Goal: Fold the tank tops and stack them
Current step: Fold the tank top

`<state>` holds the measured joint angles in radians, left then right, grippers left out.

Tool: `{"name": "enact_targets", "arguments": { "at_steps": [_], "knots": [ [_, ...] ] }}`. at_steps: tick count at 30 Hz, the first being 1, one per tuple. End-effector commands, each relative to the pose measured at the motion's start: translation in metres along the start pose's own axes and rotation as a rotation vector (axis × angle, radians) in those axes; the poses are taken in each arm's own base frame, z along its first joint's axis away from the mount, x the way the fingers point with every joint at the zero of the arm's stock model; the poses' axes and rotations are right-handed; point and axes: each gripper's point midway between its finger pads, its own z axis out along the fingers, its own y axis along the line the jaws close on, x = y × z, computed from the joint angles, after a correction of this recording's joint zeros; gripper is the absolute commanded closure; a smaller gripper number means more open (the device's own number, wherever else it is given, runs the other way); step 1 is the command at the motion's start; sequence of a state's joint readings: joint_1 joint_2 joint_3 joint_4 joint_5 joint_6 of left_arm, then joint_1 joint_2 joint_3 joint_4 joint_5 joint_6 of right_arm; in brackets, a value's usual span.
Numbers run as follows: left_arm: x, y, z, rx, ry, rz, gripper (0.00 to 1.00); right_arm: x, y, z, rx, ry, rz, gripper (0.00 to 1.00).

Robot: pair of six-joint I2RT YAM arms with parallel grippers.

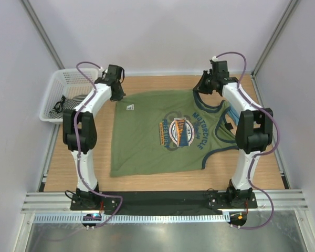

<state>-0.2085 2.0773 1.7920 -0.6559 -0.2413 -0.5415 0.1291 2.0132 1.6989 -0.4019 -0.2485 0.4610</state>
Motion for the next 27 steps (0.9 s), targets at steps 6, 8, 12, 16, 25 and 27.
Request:
{"name": "enact_targets", "arguments": {
  "at_steps": [6, 8, 12, 16, 25, 27],
  "knots": [
    [-0.011, 0.019, -0.052, -0.031, -0.141, -0.014, 1.0, 0.021, 0.007, -0.042, -0.039, -0.037, -0.028, 0.99],
    [-0.002, 0.027, -0.058, -0.041, -0.137, -0.018, 1.0, 0.034, 0.001, -0.044, -0.027, -0.021, -0.028, 0.99],
    [0.01, 0.033, -0.065, -0.035, -0.142, -0.028, 1.0, 0.046, 0.0, -0.057, -0.027, -0.025, -0.035, 0.99],
    [0.029, 0.037, -0.068, -0.033, -0.133, -0.019, 1.0, 0.06, -0.001, -0.065, -0.02, -0.017, -0.038, 0.99],
    [0.056, 0.038, -0.085, -0.044, -0.156, -0.012, 1.0, 0.095, -0.015, -0.081, 0.0, 0.003, -0.03, 0.99],
    [0.055, 0.037, -0.094, -0.035, -0.177, -0.024, 1.0, 0.098, -0.017, -0.088, 0.002, -0.007, -0.029, 0.99]
  ]
}}
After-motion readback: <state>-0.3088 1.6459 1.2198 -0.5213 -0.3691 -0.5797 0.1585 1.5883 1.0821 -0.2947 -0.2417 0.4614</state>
